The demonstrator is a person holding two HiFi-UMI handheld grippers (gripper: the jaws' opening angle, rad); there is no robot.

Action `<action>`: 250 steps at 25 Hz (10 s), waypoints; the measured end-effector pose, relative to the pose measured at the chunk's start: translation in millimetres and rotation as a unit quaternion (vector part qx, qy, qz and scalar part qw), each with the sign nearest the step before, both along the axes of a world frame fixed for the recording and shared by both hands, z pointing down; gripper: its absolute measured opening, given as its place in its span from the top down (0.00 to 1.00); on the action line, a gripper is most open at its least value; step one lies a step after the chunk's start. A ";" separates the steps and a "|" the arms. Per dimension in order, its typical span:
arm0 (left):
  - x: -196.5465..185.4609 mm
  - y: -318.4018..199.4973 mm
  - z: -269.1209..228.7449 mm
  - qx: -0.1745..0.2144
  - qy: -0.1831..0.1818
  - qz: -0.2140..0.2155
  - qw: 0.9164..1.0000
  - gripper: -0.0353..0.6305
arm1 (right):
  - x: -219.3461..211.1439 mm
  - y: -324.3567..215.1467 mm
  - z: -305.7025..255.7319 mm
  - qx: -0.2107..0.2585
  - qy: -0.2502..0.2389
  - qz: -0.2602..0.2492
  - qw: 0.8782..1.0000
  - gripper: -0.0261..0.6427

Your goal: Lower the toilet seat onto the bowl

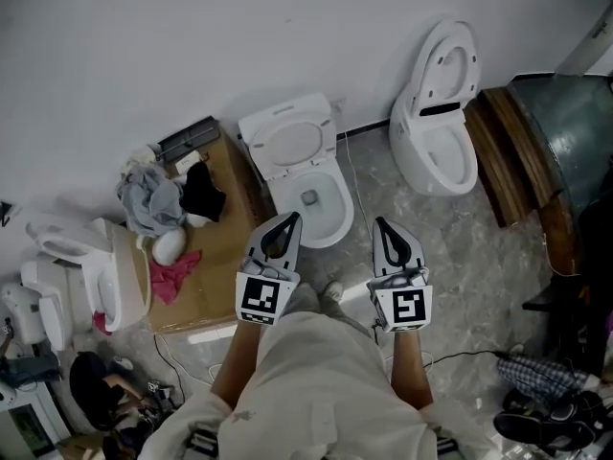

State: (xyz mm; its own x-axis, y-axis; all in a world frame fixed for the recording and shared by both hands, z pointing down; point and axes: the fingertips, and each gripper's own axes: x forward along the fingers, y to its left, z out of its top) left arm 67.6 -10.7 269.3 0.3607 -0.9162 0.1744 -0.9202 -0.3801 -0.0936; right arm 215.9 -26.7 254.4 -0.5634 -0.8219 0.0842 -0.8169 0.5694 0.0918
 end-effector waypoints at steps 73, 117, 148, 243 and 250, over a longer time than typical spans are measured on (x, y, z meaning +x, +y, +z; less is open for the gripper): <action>-163.9 -293.4 252.6 -0.130 -0.010 -0.201 0.971 0.90 | -212.2 -356.9 282.3 -0.044 0.228 -0.265 0.936 0.83; -155.7 -257.8 305.2 -0.173 -0.056 -0.250 0.951 0.71 | -197.9 -314.9 325.7 -0.010 0.251 -0.332 0.909 0.83; -101.2 -164.3 340.5 -0.203 -0.077 -0.178 0.960 0.70 | -137.4 -210.0 361.0 -0.056 0.277 -0.312 0.907 0.80; 8.6 24.7 603.0 -0.384 -0.143 -0.025 0.912 0.59 | -24.7 -18.6 632.4 -0.182 0.426 -0.335 0.821 0.63; 12.3 28.8 626.5 -0.396 -0.147 -0.019 0.906 0.59 | -21.7 -15.2 657.3 -0.179 0.445 -0.344 0.807 0.62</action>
